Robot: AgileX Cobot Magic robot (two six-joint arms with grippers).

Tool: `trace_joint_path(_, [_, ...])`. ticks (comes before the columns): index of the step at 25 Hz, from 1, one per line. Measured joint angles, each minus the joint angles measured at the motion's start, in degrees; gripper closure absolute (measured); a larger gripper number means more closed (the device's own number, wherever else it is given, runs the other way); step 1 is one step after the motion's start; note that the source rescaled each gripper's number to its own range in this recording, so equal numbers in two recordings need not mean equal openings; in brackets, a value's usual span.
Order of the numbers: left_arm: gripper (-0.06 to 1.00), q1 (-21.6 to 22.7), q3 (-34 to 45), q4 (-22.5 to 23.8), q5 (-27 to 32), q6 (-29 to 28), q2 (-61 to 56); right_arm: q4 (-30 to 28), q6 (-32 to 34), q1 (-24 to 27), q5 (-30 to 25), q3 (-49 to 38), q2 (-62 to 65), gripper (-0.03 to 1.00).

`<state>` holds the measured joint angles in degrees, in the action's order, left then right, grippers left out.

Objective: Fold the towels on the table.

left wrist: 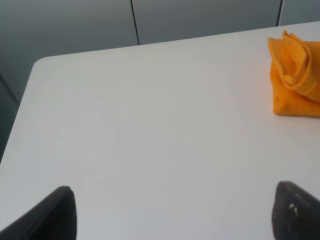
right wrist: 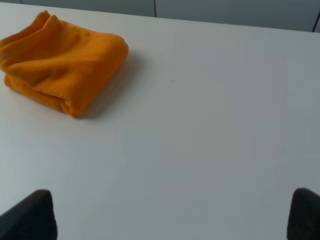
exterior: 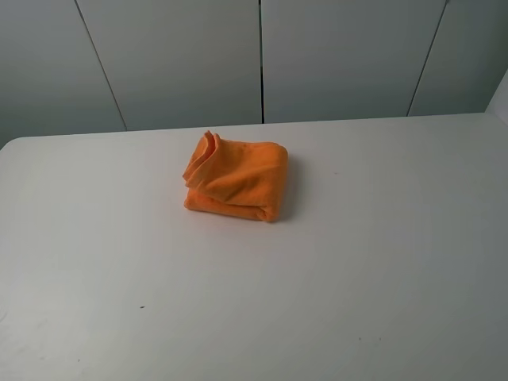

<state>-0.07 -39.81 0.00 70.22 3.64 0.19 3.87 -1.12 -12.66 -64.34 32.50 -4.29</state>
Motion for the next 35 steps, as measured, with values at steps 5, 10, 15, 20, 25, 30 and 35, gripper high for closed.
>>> trace_joint_path(5, [-0.06, 0.0, 4.3, 0.0, -2.0, 0.0, -0.2, -3.3, 0.0, 0.0, -1.1, -1.2, 4.0, -0.03])
trace_joint_path(10, [-0.06, 0.0, 8.5, 0.0, -4.1, 0.0, -0.2, -4.9, 0.2, 0.0, -0.5, -1.9, 4.2, -0.03])
trace_joint_path(15, [-0.06, 0.0, 10.3, 0.0, -7.5, -0.4, -0.2, -6.6, 0.2, 0.0, 1.1, -3.2, 4.3, -0.03])
trace_joint_path(20, [-0.06, 0.0, 10.5, 0.0, -7.8, -0.5, -0.2, -6.9, 0.2, 0.0, 1.4, -3.3, 4.4, -0.03])
trace_joint_path(25, [-0.06, 0.0, 10.5, -0.3, -7.8, -0.5, -0.2, -6.9, 0.3, 0.0, 1.4, -3.3, 4.4, -0.03])
trace_joint_path(30, [-0.06, 0.0, 10.5, -1.0, -7.8, -0.5, -0.2, -6.5, 1.8, 0.0, 1.5, -3.3, 4.4, -0.03])
trace_joint_path(35, [-0.06, 1.0, 10.5, -1.1, -7.8, -0.5, -0.2, -5.1, 1.9, 0.2, 1.5, -3.3, 4.4, -0.03])
